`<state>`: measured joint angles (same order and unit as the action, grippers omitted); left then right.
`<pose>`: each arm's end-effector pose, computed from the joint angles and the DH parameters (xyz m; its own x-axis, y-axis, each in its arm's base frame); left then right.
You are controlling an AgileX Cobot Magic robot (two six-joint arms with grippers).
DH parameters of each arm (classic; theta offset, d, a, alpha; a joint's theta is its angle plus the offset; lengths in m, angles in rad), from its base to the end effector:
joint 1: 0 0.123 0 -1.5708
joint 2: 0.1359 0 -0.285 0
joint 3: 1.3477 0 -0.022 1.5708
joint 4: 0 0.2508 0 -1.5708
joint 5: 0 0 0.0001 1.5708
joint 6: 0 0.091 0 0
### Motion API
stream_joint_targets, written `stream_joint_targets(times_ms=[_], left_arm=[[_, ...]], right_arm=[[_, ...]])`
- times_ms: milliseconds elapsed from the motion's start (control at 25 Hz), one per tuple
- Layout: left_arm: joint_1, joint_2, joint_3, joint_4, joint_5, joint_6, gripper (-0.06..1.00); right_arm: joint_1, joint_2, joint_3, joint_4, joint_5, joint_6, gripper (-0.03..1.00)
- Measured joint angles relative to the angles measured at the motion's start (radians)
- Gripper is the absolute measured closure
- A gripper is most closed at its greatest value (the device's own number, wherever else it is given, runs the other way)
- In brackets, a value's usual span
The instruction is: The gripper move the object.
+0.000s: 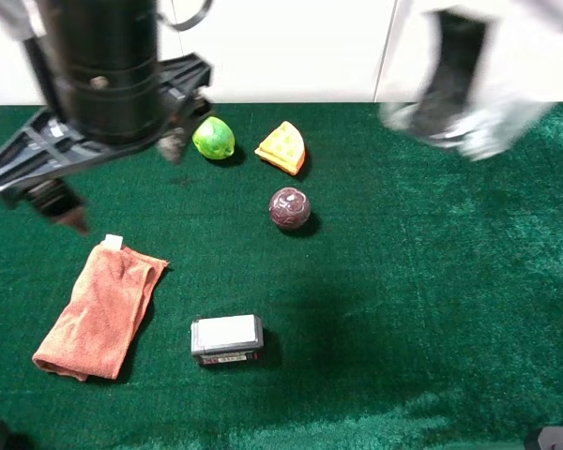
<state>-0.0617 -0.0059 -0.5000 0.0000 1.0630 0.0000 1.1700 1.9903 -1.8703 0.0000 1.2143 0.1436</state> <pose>-0.0058 0.0004 0.2771 -0.4519 0.0279 -0.8916 0.0617 0.9981 0.0000 0.1680 0.3964 0.2926 -0.4978 -0.8081 -0.3148 -0.8583 0.5111 0.0455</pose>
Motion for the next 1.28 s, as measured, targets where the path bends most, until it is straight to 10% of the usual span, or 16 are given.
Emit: stream_joint_targets(times_ms=[640,1280], left_arm=[[0.000,0.000,0.000,0.000,0.000,0.000,-0.05],[0.000,0.000,0.000,0.000,0.000,0.000,-0.05]], right_arm=[[-0.187,-0.426,0.444,-0.046,0.000,0.000,0.27],[-0.597,-0.882,0.864,-0.074,0.002,-0.067,0.27]])
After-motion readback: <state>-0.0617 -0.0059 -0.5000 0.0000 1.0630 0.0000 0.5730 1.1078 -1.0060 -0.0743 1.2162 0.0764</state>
